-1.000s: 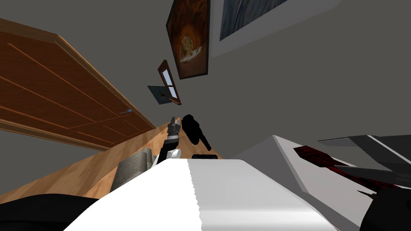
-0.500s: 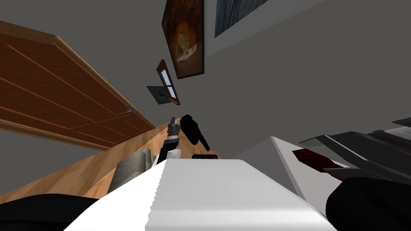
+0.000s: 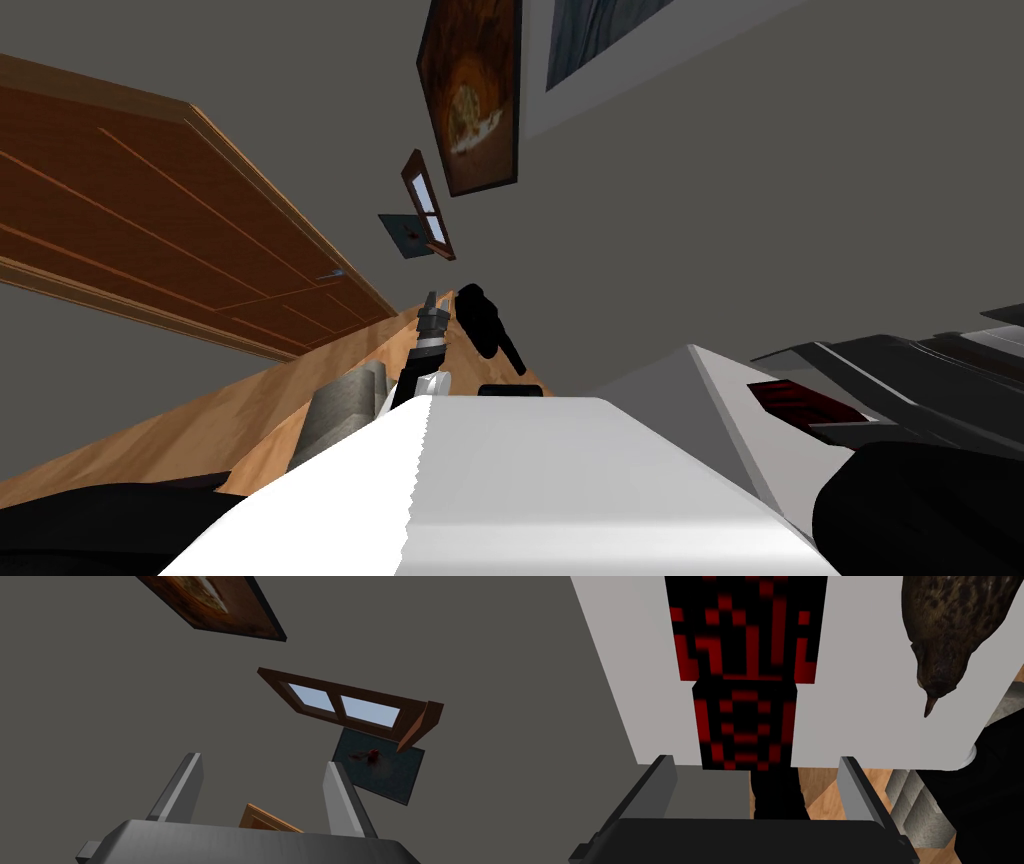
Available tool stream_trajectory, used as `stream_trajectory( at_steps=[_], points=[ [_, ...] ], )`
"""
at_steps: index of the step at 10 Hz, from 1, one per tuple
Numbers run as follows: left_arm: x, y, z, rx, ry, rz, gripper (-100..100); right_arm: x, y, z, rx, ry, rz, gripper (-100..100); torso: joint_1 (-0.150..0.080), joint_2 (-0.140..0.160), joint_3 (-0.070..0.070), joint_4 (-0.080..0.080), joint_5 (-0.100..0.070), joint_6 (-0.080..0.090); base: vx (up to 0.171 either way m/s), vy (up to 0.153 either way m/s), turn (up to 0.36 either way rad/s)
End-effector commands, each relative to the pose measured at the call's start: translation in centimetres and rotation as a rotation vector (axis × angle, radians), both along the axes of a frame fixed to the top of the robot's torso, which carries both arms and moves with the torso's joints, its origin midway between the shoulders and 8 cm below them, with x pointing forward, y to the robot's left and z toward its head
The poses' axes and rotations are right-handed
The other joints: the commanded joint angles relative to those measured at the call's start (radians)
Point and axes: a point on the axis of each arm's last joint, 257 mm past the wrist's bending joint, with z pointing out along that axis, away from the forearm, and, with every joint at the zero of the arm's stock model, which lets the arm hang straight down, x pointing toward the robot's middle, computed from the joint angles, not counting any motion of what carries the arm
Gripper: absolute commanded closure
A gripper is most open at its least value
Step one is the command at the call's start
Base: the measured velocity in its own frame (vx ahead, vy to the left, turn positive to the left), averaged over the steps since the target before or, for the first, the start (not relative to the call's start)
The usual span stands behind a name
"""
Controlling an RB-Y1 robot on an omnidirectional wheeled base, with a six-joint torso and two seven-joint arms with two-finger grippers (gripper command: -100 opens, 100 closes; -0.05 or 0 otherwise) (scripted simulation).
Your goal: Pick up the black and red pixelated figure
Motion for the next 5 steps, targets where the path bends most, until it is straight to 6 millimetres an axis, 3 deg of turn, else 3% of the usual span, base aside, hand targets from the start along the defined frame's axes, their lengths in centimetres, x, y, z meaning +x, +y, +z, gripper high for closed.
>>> stream_trajectory(
  at_steps=[1,3,4,5],
  points=[
    [0.0,0.0,0.0,0.0,0.0,0.0,0,-0.1,-0.7,-0.6,0.0,-0.001,-0.018,-100,0.0,0.0,0.0,0.0,0.0,0.0,-0.048,0.041,0.126],
    [0.0,0.0,0.0,0.0,0.0,0.0,0,-0.5,-2.2,-1.7,-0.002,0.003,-0.053,-100,0.0,0.0,0.0,0.0,0.0,0.0,-0.049,0.048,0.159],
    [0.0,0.0,0.0,0.0,0.0,0.0,0,-0.4,-1.9,-1.3,-0.001,0.002,-0.043,-100,0.001,0.0,0.0,0.0,0.0,0.0,-0.024,0.021,0.027],
    [0.0,0.0,0.0,0.0,0.0,0.0,0,-0.4,-2.0,-1.3,-0.001,0.001,-0.044,100,-0.001,-0.001,0.0,0.0,0.0,0.001,0.0,0.0,0.0]
  ],
)
